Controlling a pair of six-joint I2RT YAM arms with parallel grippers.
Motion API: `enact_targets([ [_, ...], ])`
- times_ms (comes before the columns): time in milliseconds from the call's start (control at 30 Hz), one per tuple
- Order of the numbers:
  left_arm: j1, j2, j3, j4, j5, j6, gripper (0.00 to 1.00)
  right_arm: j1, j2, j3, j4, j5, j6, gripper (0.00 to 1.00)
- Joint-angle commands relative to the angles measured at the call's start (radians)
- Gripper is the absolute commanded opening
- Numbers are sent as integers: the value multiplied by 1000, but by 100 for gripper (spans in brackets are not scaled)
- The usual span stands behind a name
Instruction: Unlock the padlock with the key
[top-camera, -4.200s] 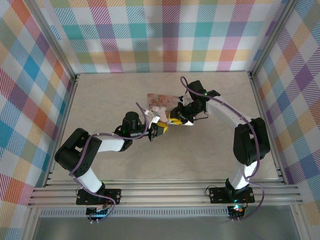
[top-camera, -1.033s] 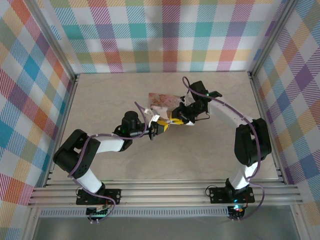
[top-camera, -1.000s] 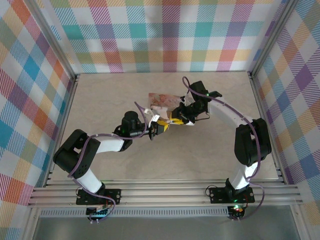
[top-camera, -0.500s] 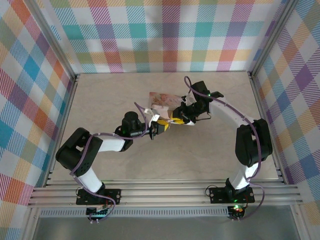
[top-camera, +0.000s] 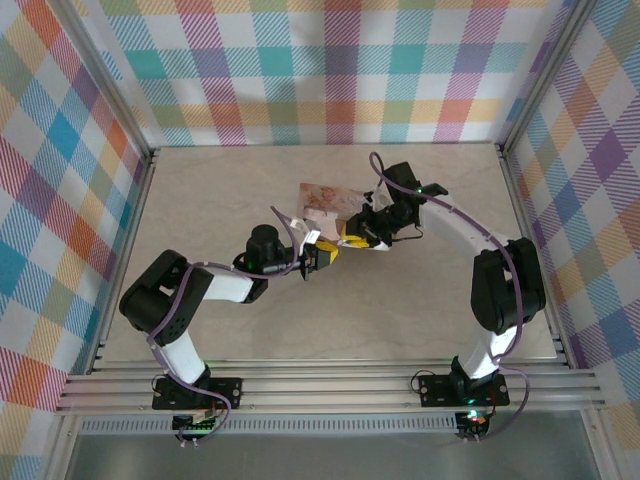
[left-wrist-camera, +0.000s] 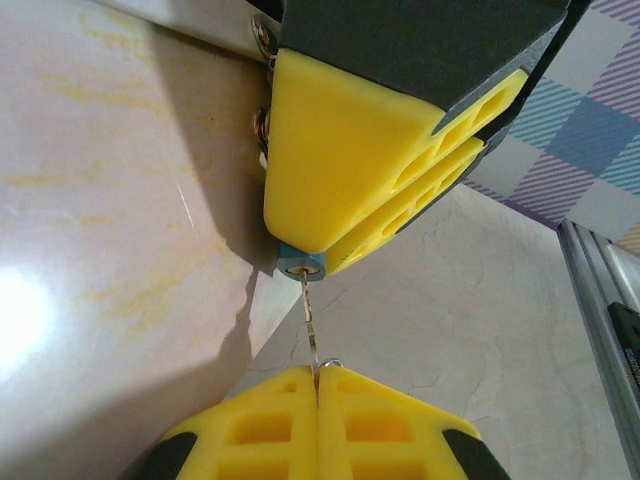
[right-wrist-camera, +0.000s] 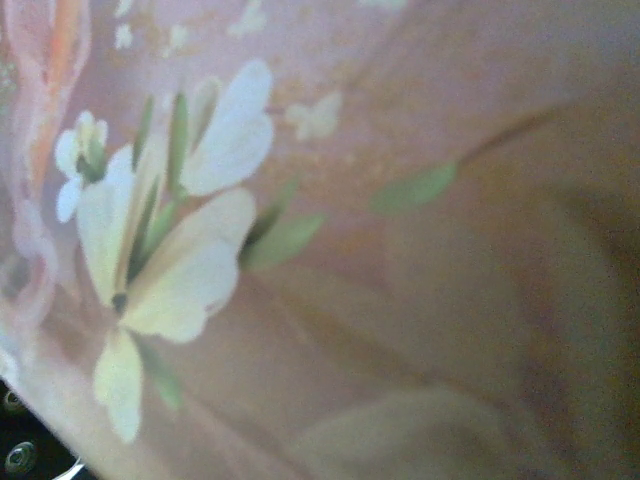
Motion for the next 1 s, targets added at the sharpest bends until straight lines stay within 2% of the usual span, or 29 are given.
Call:
enact_targets([
  [0, 2, 14, 30, 38, -15, 3, 0, 14, -44, -3, -10, -126, -7, 0],
  [633, -4, -6, 65, -123, 21, 119, 0, 14, -16, 47, -102, -150, -75, 0],
  [967, -1, -33, 79, -185, -10, 136, 0, 14, 2, 78, -184, -134, -129, 0],
])
